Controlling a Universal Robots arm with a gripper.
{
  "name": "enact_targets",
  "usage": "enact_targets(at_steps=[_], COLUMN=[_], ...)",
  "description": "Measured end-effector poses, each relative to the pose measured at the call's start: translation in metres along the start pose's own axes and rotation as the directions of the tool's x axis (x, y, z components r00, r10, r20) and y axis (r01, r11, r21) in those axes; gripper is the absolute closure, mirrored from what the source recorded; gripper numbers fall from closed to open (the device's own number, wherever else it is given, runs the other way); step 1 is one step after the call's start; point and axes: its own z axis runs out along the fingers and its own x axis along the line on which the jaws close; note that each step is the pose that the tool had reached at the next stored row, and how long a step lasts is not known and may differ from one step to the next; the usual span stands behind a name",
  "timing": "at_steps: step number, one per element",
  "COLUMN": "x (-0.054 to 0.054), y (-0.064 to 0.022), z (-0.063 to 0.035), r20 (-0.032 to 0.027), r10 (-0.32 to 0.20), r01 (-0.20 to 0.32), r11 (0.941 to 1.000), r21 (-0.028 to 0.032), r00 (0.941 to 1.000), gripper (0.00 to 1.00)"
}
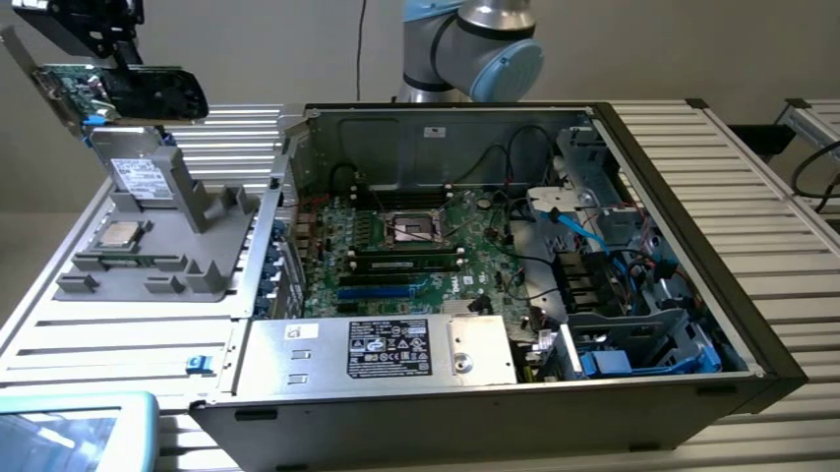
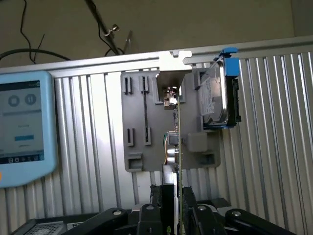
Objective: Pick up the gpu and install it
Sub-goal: 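Pick up the gpu and move the gpu toward the slot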
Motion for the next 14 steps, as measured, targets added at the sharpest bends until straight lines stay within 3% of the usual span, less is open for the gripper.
enact_targets(at_steps=[3, 14], x=[0.0, 0.004], y=[-0.001, -0.0276], z=[-0.0001, -0.0017], r20=[-0.0001, -0.0001], r10=[0.0, -0.016], r01=[0.0, 0.016], r11=[1.0, 0.9999], r21=[-0.0001, -0.0003], r00=[1.0, 0.9999], gripper=[0.72, 0.72])
